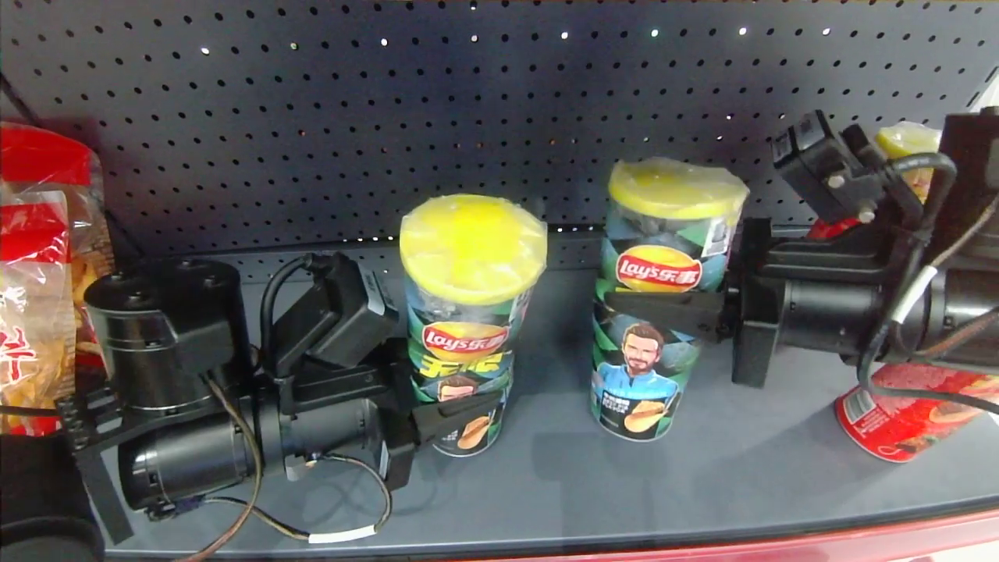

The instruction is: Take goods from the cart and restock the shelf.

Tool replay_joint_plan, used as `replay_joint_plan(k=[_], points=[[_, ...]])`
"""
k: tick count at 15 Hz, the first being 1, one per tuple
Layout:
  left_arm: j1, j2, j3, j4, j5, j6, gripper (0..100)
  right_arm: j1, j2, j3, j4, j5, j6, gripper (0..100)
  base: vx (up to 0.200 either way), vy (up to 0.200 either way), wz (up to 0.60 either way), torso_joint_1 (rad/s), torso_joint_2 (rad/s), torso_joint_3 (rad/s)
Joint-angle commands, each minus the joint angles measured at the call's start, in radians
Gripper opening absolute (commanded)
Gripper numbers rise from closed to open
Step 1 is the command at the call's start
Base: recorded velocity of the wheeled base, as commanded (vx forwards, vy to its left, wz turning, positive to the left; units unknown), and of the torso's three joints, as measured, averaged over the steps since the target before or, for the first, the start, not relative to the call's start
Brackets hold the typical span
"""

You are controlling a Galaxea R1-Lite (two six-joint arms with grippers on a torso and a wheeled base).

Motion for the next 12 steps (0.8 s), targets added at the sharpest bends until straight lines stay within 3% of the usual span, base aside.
replay_joint_plan(k=[1, 4, 9, 12], points=[[0.0, -0.03, 0.008, 0.0, -0.001, -0.001, 0, -0.028, 0.049, -0.06, 0.0, 0.001, 0.0, 0, 0.0, 0.0, 0.0, 0.0, 0.0, 0.0], [-0.009, -0.006, -0.004, 0.0, -0.001, -0.006, 0, -0.023, 0.103, -0.135, 0.0, 0.001, 0.0, 0, 0.0, 0.0, 0.0, 0.0, 0.0, 0.0], [-0.063, 0.105, -0.122, 0.0, -0.001, -0.009, 0, -0.019, 0.132, -0.164, 0.0, 0.002, 0.0, 0, 0.0, 0.0, 0.0, 0.0, 0.0, 0.0], [-0.139, 0.146, -0.154, -0.001, 0.034, -0.041, 0, -0.023, 0.132, -0.175, 0.0, 0.005, 0.0, 0, 0.0, 0.0, 0.0, 0.0, 0.0, 0.0]])
